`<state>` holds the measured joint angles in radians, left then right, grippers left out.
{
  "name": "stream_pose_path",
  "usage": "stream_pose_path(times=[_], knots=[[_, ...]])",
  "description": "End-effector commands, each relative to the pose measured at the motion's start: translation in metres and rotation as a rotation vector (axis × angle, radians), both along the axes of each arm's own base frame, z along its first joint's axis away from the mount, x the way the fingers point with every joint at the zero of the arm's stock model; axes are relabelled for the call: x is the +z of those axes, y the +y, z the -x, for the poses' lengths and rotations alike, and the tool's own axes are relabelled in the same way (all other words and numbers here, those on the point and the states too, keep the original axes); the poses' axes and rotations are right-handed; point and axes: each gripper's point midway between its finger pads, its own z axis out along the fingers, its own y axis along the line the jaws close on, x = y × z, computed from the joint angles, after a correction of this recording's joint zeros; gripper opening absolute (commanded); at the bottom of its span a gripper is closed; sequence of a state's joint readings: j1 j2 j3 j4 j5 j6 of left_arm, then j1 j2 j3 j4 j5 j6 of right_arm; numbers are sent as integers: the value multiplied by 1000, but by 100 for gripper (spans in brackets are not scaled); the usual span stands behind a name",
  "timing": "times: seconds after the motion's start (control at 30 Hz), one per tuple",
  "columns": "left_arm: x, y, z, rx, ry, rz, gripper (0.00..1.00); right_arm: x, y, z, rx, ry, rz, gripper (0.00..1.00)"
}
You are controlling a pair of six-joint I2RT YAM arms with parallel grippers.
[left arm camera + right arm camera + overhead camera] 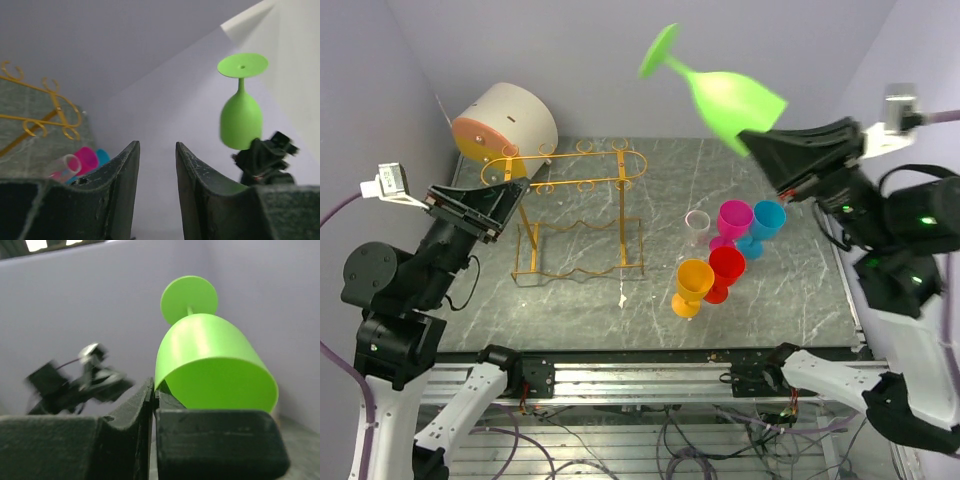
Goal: Take the wine glass off the wine glass rack
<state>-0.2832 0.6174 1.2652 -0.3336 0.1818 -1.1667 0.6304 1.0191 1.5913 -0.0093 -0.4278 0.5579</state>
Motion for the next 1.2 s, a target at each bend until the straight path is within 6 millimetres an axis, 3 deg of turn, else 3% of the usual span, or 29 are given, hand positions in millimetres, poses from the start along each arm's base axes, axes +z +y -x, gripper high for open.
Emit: stream_pose_path(times=[0.0,0.13,0.23,0.4,0.5,0.67,0.8,1.03,1.17], knots=[[-37,16,-25,148,116,-210,45,-94,-95,-85,-738,396,291,0],[-49,17,-36,165,161,-299,44,-159,-169,-94,-1160,635,583,0],[-57,18,-39,170,185,-347,44,-184,-196,-79,-1285,754,701,0],[-64,19,-39,175,190,-371,44,-203,-201,-56,-1174,816,686,0],[-69,18,-39,167,195,-379,43,-227,-213,-50,-1166,870,754,0],[-81,18,-37,156,217,-399,43,-271,-214,-34,-1104,949,834,0],[-88,22,-35,176,229,-409,43,-291,-210,-21,-1039,983,851,0],[-103,20,-35,160,254,-424,42,-342,-194,-14,-919,1109,951,0],[-106,25,-31,177,262,-435,42,-355,-193,-18,-916,1150,983,0]])
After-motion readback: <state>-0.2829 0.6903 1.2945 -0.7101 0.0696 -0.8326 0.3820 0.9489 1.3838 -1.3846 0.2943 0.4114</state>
